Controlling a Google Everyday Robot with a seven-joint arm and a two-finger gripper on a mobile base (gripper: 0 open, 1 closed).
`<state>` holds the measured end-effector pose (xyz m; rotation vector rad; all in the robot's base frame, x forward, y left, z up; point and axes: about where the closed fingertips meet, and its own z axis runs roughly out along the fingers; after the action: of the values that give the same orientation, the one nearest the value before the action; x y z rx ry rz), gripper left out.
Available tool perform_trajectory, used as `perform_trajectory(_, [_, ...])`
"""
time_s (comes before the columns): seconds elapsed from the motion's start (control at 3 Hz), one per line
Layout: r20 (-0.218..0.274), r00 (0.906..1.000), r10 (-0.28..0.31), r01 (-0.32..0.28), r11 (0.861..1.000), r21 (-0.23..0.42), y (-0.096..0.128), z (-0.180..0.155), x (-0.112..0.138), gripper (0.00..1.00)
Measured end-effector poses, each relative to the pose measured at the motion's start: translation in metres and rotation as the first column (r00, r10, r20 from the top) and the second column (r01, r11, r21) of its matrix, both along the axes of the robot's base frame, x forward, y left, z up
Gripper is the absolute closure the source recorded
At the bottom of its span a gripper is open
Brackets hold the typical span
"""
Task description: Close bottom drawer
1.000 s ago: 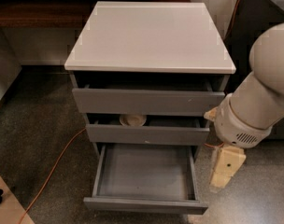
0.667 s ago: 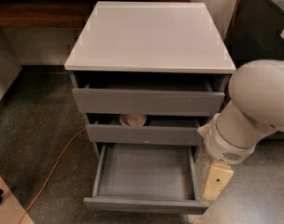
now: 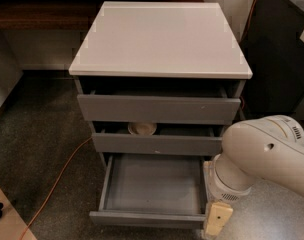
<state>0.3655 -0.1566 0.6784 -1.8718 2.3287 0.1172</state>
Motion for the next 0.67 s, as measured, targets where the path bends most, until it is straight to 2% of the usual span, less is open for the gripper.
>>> perform_trajectory(0.33, [0.0,1.0,0.0,0.0,1.0,0.0,0.0,0.0,0.0,0.0])
perform_trajectory(0.67, [-0.038,0.9991,0.018,-0.016,0.999,0.05,0.004,-0.012,-0.003,0.0])
